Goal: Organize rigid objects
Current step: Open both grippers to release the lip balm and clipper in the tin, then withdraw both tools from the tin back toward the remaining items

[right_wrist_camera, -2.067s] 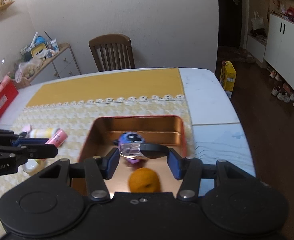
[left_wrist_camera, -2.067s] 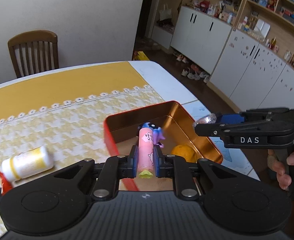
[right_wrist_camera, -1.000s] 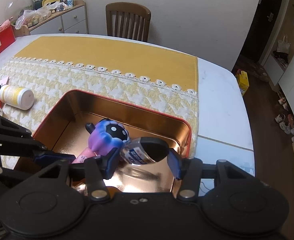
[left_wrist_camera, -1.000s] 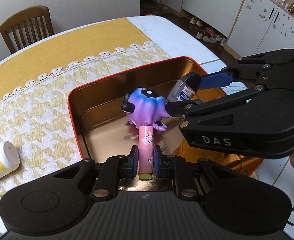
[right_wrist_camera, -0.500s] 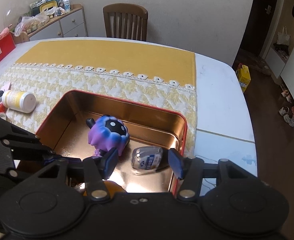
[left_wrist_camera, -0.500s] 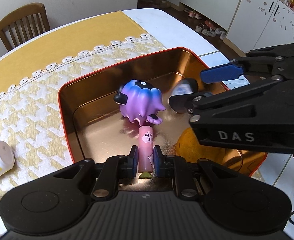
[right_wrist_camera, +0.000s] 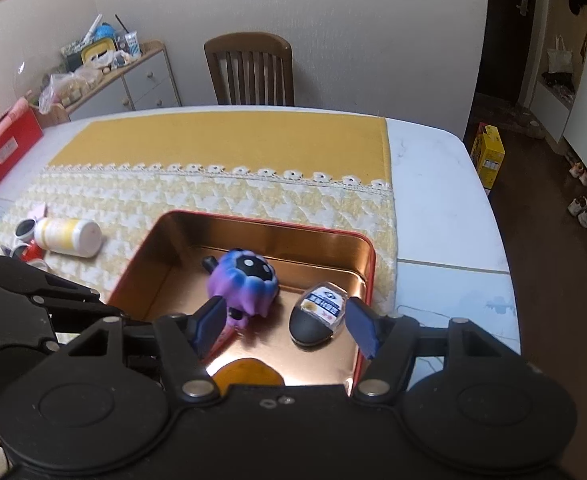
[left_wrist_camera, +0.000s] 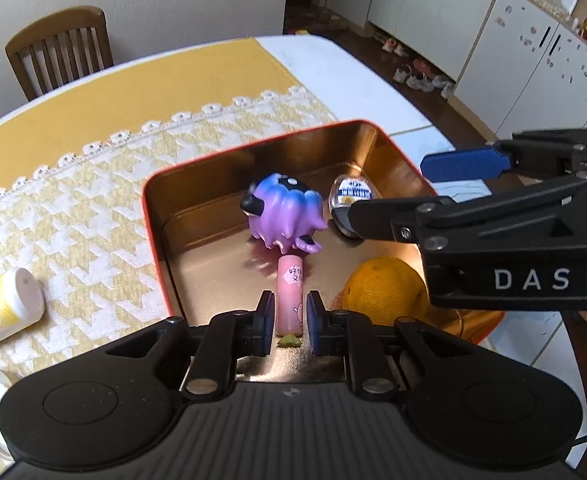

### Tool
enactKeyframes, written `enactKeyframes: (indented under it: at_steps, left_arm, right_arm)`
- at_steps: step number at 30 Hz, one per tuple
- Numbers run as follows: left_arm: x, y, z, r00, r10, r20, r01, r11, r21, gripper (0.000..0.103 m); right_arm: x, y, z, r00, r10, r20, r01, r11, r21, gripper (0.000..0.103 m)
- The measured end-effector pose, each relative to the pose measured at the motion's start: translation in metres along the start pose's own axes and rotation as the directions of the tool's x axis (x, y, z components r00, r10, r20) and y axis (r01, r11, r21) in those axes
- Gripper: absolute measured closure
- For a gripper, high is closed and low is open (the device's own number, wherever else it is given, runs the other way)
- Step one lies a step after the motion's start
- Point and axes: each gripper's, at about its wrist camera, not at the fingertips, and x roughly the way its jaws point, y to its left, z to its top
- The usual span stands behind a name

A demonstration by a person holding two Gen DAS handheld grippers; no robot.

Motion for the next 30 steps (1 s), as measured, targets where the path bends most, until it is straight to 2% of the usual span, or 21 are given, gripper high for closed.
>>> enactKeyframes:
  at_steps: [7,17,21,26,28,30]
  left_arm:
    - [-0.029,0.007,-0.008,0.998,-0.009,0.064,0.010,1.000,-0.009,0.087]
    - [-0.068,0.026,-0.020,0.989,-0.019,0.143,0.026,0.999,-0.043,0.085]
    - [-0.082,0.038,-0.027,0.984,-0.035,0.173,0.045,0.998,-0.052,0.072]
    - [-0.096,0.055,-0.038,0.980,-0.053,0.192,0.067,0.995,-0.068,0.072]
    - [-0.102,0.064,-0.043,0.978,-0.056,0.199,0.071,0.995,-0.071,0.067]
    - [-0.109,0.073,-0.049,0.975,-0.051,0.218,0.068,0.995,-0.072,0.043]
  right_arm:
    - [-0.017,0.006,-0.002,0.999,0.036,0.028,-0.037,0.999,0.036,0.034]
    - [-0.042,0.027,-0.006,0.997,0.026,0.076,-0.029,0.998,0.048,0.026]
    - [-0.051,0.038,-0.007,0.995,0.024,0.093,-0.029,0.998,0.058,0.024]
    - [-0.061,0.057,-0.010,0.993,0.031,0.111,-0.039,0.997,0.071,0.021]
    - [-0.065,0.066,-0.012,0.992,0.033,0.121,-0.042,0.997,0.072,0.016]
    - [-0.067,0.075,-0.014,0.991,0.039,0.127,-0.050,0.996,0.078,0.014]
